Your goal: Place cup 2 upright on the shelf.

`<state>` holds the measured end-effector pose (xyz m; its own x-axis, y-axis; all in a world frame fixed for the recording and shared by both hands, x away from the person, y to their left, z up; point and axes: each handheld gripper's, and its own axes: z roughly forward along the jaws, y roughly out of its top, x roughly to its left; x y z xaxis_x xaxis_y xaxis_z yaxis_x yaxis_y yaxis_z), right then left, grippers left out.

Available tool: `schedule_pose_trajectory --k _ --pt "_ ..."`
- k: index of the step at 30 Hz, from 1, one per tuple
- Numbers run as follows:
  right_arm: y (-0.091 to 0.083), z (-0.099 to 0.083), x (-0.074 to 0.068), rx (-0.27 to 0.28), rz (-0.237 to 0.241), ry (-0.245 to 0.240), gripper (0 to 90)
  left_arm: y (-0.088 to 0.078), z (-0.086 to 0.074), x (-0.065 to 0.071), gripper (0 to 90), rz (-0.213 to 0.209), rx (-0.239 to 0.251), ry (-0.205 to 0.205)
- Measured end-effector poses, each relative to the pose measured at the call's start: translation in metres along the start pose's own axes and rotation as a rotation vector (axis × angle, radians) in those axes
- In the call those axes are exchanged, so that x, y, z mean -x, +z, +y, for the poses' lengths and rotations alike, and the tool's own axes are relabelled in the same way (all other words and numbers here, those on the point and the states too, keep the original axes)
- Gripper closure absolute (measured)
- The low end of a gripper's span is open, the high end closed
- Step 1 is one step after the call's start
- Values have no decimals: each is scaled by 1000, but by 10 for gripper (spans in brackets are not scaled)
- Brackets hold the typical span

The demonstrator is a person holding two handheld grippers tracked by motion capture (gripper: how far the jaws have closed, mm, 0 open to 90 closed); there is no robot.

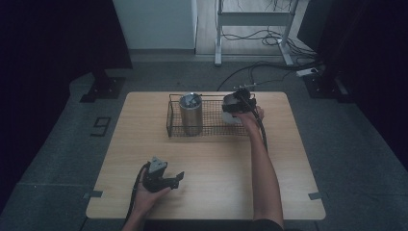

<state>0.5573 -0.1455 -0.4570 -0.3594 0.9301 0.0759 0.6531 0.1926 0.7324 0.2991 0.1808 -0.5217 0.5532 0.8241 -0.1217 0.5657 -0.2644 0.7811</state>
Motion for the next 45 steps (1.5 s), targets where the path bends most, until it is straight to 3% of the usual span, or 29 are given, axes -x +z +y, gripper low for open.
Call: schedule_pose_trajectory --k 21,30,34,41,45 --pt "12 -16 -5 -53 -10 -19 70 3 -1 2 186 -10 -15 5" --pt "11 -18 -10 -71 -29 -58 66 4 -1 3 185 -10 -19 10" --pt "9 -21 -12 -69 -66 -59 61 5 -2 4 185 -11 -21 12" --pt "3 -22 -9 -63 -59 -52 52 5 -2 4 186 -13 -24 13" --pt "-3 -21 -7 -33 -39 -32 35 6 -2 5 186 -13 -26 16"
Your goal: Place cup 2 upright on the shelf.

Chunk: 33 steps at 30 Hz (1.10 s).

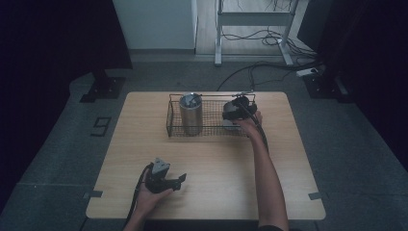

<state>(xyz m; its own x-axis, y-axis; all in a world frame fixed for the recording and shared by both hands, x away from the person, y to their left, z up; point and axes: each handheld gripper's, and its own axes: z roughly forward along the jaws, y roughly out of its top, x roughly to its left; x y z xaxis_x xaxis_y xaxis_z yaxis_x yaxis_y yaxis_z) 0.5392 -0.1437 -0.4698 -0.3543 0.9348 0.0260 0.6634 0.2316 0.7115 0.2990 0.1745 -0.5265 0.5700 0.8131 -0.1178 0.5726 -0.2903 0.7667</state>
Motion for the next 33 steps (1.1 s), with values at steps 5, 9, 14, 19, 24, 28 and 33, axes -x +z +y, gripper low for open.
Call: schedule_pose_trajectory --k 5,9,14,19,24,28,33 --pt "-12 4 2 46 16 16 37 0 0 0 186 -1 0 1" --pt "-24 6 5 77 18 22 35 0 0 0 186 0 -3 4" --pt "-34 2 8 93 26 31 39 0 -1 1 186 3 -6 10" --pt "-44 -6 10 112 33 29 46 0 -1 1 186 6 -6 9" --pt "-52 -17 11 132 53 33 51 1 -1 2 186 11 -15 19" --pt "-58 -25 11 123 69 19 54 0 -1 0 185 20 -12 12" --pt "-68 -40 7 124 63 -6 65 -1 -2 -1 186 24 -13 15"
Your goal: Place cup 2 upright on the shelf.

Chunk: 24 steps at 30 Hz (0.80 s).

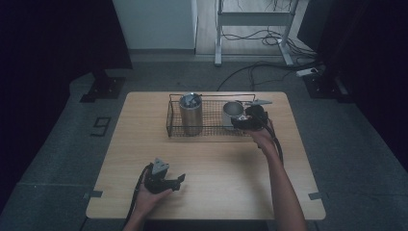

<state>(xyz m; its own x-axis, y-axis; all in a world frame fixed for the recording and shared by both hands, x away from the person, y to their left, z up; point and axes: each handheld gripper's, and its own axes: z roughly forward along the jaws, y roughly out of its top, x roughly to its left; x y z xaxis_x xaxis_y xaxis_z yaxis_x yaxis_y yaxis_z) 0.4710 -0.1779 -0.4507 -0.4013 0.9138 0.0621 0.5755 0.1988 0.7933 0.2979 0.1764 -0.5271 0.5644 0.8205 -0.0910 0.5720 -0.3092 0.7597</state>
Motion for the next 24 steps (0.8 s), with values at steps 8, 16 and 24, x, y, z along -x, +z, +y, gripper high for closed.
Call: schedule_pose_trajectory --k 8,16,24 --pt "-22 -27 3 74 -4 14 123 3 -1 1 186 0 -15 8" --pt "-45 -49 3 124 9 23 138 4 -2 2 186 6 -24 12" --pt "-62 -76 6 146 6 28 166 6 -3 2 185 8 -31 16"
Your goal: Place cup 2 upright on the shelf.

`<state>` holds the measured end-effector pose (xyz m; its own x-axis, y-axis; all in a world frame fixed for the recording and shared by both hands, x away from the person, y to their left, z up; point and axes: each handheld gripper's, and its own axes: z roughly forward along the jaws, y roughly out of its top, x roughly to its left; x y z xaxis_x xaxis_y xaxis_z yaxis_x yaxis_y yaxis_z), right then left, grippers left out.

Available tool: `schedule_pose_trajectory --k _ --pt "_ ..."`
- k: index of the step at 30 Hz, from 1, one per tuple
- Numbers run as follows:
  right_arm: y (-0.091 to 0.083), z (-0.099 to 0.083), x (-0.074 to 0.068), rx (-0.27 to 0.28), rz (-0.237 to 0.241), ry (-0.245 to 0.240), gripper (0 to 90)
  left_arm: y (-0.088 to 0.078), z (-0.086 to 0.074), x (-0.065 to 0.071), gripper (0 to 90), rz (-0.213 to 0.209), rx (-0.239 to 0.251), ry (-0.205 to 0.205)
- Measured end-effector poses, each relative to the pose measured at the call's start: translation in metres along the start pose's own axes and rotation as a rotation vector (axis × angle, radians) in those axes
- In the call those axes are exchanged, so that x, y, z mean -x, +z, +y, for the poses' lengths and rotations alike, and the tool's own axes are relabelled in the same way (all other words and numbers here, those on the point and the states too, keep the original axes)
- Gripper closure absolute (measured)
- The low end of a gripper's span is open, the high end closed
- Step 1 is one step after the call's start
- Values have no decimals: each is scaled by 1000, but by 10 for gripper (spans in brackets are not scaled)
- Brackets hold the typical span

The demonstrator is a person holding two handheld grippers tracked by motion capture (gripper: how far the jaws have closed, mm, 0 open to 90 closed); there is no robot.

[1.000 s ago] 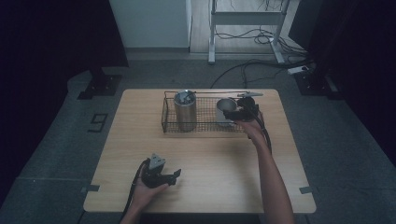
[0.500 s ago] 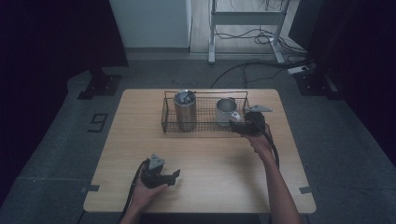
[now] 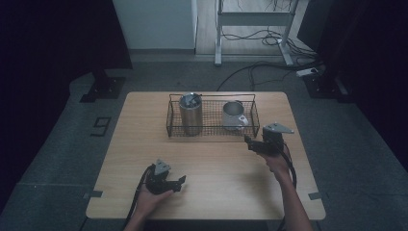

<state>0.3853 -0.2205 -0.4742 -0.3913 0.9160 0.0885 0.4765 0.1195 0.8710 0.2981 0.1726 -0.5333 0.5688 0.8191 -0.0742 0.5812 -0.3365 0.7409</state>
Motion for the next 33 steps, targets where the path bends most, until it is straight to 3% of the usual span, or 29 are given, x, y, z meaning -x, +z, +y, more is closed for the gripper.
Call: schedule_pose_trajectory --k 5,11,20,33 --pt "-9 -18 3 -8 -3 4 180 1 -1 1 185 -1 -9 8" --pt "-20 -36 3 -17 -3 -23 204 4 -2 2 185 -2 -18 10" --pt "-27 -62 2 -48 11 -9 213 5 -2 3 185 0 -21 13" --pt "-23 -68 4 -63 3 1 212 6 -3 2 186 0 -29 18"
